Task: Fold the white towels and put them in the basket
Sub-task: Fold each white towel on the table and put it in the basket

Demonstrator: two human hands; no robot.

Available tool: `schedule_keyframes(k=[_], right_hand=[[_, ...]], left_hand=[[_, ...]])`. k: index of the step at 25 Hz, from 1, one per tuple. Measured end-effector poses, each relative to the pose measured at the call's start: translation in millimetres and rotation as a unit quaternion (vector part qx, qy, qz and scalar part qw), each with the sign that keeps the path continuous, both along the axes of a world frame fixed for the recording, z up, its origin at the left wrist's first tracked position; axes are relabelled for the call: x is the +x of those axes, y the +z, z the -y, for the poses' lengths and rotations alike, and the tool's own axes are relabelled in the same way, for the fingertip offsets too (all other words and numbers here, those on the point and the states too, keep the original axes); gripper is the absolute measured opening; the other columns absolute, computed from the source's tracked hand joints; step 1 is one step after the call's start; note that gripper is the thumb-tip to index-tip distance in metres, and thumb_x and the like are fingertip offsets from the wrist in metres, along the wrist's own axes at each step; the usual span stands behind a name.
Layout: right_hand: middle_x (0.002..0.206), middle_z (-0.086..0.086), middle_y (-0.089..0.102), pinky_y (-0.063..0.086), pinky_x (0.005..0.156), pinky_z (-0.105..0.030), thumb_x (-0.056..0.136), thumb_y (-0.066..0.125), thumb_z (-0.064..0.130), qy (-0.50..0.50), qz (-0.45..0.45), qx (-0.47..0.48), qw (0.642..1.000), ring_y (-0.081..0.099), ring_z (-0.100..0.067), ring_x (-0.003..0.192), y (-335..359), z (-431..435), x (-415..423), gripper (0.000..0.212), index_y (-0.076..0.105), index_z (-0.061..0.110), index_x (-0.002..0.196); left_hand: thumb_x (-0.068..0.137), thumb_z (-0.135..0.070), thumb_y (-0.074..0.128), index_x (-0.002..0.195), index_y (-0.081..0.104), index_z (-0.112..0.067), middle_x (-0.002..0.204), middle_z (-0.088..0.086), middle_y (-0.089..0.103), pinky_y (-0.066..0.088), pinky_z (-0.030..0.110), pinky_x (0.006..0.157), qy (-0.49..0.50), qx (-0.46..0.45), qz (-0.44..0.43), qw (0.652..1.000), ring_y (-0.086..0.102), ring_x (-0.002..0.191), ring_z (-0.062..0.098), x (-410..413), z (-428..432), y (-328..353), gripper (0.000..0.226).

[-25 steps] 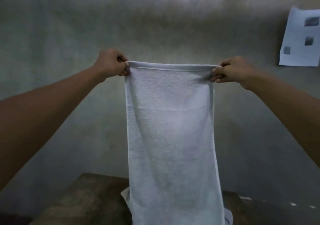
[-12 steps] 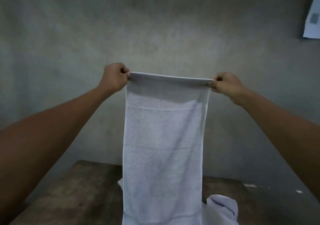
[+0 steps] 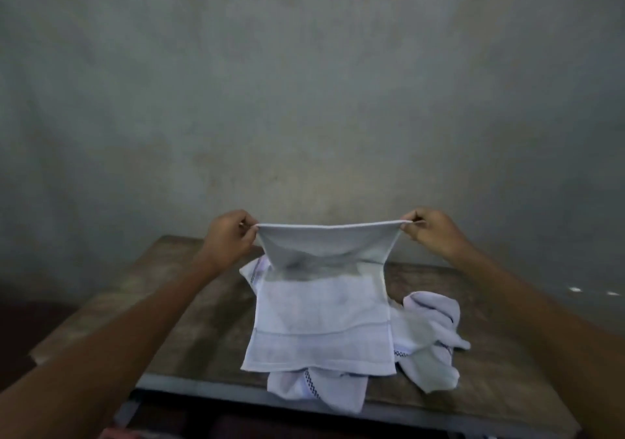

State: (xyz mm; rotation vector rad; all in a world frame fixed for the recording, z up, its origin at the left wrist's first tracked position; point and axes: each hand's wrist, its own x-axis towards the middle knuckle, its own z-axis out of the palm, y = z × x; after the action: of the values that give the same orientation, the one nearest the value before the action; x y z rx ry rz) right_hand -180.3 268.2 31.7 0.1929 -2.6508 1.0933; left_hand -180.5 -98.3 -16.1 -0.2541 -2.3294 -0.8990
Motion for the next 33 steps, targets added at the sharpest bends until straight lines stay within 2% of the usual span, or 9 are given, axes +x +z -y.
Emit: schedule_keyframes(k=[4, 7, 12, 16, 20, 24, 26, 29, 33], right_hand=[[0.072, -0.012, 0.064, 0.041, 0.050, -0.007, 0.090, 0.057, 0.005, 0.018, 0.041, -0.034, 0.998, 0.055, -0.016, 0.057, -76, 4, 42, 0.009, 0.062, -0.001, 0.087], [0.081, 0.005, 0.065, 0.044, 0.065, -0.006, 0.087, 0.061, 0.008, 0.010, 0.048, 0.002, 0.999, 0.061, -0.008, 0.076, -134, 4, 66, 0.006, 0.065, 0.011, 0.085], [0.090, 0.000, 0.065, 0.041, 0.072, -0.003, 0.084, 0.064, 0.006, 0.043, 0.024, 0.067, 0.997, 0.059, -0.011, 0.085, -180, 8, 87, 0.009, 0.069, 0.012, 0.087], [0.092, 0.002, 0.060, 0.049, 0.079, -0.024, 0.080, 0.065, 0.005, 0.092, 0.049, 0.132, 0.986, 0.059, -0.014, 0.086, -187, 8, 83, 0.012, 0.067, 0.016, 0.085], [0.092, 0.007, 0.054, 0.051, 0.072, -0.035, 0.080, 0.064, 0.019, 0.092, 0.026, 0.221, 0.971, 0.058, -0.014, 0.087, -195, 5, 85, 0.010, 0.064, 0.021, 0.090], [0.100, 0.001, 0.058, 0.040, 0.070, -0.033, 0.067, 0.074, 0.046, 0.079, -0.013, 0.373, 0.924, 0.057, -0.021, 0.091, -208, 4, 86, 0.054, 0.057, 0.020, 0.111], [0.094, -0.002, 0.060, 0.041, 0.067, -0.034, 0.059, 0.080, 0.045, 0.061, -0.071, 0.421, 0.902, 0.060, -0.025, 0.084, -214, 5, 84, 0.062, 0.059, 0.017, 0.109], [0.086, -0.005, 0.060, 0.042, 0.060, -0.033, 0.058, 0.083, 0.027, 0.065, -0.149, 0.407, 0.899, 0.061, -0.027, 0.074, -215, 5, 81, 0.046, 0.064, 0.015, 0.098], [0.085, -0.001, 0.063, 0.045, 0.058, -0.033, 0.068, 0.078, 0.014, 0.079, -0.150, 0.321, 0.932, 0.061, -0.023, 0.074, -207, -4, 76, 0.022, 0.071, 0.016, 0.088]], left_hand=[[0.081, -0.005, 0.068, 0.083, 0.069, -0.005, 0.081, 0.001, 0.069, 0.042, 0.002, 0.066, 0.001, 0.053, 0.081, 0.995, 0.065, 0.072, 0.013, 36, -3, -86, 0.003], [0.081, -0.009, 0.068, 0.084, 0.070, -0.009, 0.084, -0.001, 0.070, 0.045, 0.008, 0.071, -0.009, 0.041, 0.100, 0.994, 0.064, 0.075, 0.005, 66, 6, -136, 0.003], [0.076, -0.015, 0.060, 0.084, 0.067, -0.007, 0.086, 0.002, 0.064, 0.046, 0.021, 0.071, -0.089, -0.044, 0.095, 0.991, 0.057, 0.076, 0.005, 88, 12, -174, 0.013], [0.072, -0.018, 0.060, 0.081, 0.065, -0.012, 0.083, 0.001, 0.064, 0.046, 0.027, 0.067, -0.110, -0.114, 0.183, 0.970, 0.059, 0.073, 0.014, 79, 11, -183, 0.012], [0.074, -0.020, 0.062, 0.087, 0.063, -0.017, 0.091, 0.000, 0.065, 0.050, 0.034, 0.074, -0.126, -0.181, 0.237, 0.946, 0.061, 0.085, 0.022, 76, 11, -190, 0.014], [0.071, -0.033, 0.061, 0.104, 0.063, -0.021, 0.102, -0.002, 0.066, 0.048, 0.033, 0.081, -0.124, -0.252, 0.202, 0.938, 0.061, 0.094, 0.018, 78, 17, -193, 0.036], [0.073, -0.034, 0.062, 0.106, 0.064, -0.023, 0.101, -0.005, 0.066, 0.043, 0.032, 0.081, -0.113, -0.283, 0.184, 0.935, 0.060, 0.097, 0.017, 75, 23, -192, 0.035], [0.078, -0.033, 0.056, 0.096, 0.069, -0.025, 0.094, -0.008, 0.068, 0.039, 0.030, 0.079, -0.089, -0.317, 0.136, 0.934, 0.062, 0.091, 0.017, 74, 28, -192, 0.023], [0.077, -0.032, 0.042, 0.082, 0.063, -0.021, 0.076, -0.004, 0.064, 0.033, 0.026, 0.073, -0.064, -0.301, 0.074, 0.948, 0.062, 0.074, 0.020, 73, 27, -193, 0.025]])
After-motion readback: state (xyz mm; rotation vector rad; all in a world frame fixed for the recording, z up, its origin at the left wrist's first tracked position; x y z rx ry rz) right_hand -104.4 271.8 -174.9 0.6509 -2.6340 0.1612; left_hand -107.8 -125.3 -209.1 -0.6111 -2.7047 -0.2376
